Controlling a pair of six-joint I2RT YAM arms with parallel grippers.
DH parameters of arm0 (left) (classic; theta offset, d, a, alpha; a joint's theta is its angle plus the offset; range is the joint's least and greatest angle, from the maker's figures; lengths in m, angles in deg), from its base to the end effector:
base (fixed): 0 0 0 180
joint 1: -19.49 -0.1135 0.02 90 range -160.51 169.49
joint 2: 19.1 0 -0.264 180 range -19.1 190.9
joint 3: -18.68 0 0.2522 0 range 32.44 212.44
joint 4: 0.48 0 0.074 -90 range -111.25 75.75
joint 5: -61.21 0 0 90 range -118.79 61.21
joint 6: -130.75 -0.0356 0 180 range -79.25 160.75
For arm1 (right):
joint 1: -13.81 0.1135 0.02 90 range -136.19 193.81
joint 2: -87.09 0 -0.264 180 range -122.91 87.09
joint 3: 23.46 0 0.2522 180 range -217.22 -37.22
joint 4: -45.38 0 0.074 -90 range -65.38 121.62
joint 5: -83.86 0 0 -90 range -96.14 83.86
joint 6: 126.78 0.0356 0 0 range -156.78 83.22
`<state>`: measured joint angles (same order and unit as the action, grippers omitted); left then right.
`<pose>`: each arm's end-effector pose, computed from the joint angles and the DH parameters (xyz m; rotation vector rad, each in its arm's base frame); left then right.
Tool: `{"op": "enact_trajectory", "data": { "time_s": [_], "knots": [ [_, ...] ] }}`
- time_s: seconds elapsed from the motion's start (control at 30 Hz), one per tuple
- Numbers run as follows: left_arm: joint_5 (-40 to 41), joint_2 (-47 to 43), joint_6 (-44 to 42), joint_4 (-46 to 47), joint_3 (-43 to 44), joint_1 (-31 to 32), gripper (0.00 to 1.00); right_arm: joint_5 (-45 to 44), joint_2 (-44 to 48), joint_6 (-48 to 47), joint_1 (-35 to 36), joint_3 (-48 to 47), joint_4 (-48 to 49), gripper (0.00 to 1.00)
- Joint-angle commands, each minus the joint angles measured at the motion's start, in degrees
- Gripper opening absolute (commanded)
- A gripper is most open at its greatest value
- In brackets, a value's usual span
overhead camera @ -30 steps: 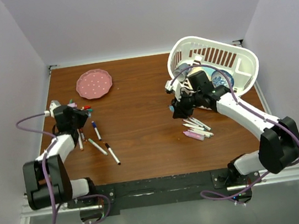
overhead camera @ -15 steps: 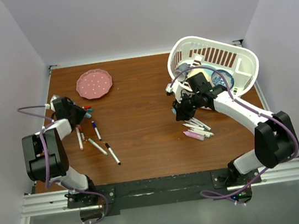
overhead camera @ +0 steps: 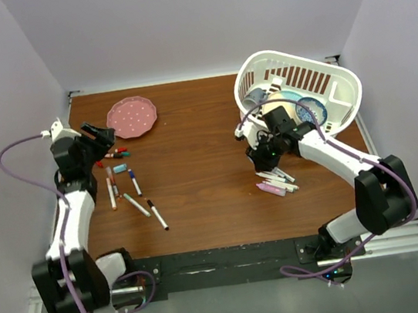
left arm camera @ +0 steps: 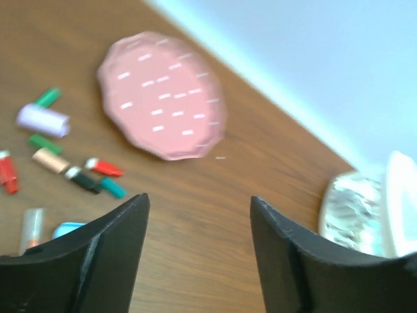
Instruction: Open the pen caps
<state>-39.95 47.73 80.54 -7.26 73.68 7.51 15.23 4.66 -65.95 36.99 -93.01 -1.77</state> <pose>0.2618 0.0485 0.2697 -0.7160 1.7839 -0.5129 0.2565 0.1240 0.2262 -1.2488 2.2467 0.4478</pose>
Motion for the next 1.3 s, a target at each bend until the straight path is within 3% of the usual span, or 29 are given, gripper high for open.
{"op": "enact_trajectory", "data": {
  "time_s": [0.0,0.27,0.53,0.77,0.97,1.07,1.17,1.27],
  "knots": [
    [-10.4,-13.4,-5.7,4.3,-6.5,-0.4,0.74,-9.0,0.4,-2.6,-0.2,1.8,-1.2,0.06],
    [-13.7,-23.8,-10.8,-1.6,-11.3,1.0,0.76,-15.0,-3.5,-3.4,-0.2,3.4,-1.9,0.13],
    [-15.7,-24.1,-10.9,-1.3,-10.9,3.5,0.77,-16.3,-5.3,-3.8,-0.2,3.0,-2.7,0.28],
    [-14.0,-24.6,-11.8,-3.3,-10.5,6.6,0.80,-14.9,-0.5,-4.8,-0.2,1.9,-4.0,0.42],
    [-10.7,-24.4,-12.5,-6.4,-9.4,8.8,0.85,-9.1,2.4,-7.6,-0.1,-1.4,-7.0,0.45],
    [-8.1,-24.2,-11.1,-11.7,-8.2,8.8,0.93,0.5,1.7,-10.9,0.5,-6.5,-11.1,0.47],
    [-7.4,-23.8,-10.6,-15.3,-5.9,8.8,0.95,8.7,-0.1,-12.3,4.4,-11.1,-12.8,0.49],
    [-2.0,-23.7,-8.7,-20.7,-4.1,8.8,0.95,10.7,-3.8,-7.2,13.0,-13.4,-7.7,0.54]
  ]
}}
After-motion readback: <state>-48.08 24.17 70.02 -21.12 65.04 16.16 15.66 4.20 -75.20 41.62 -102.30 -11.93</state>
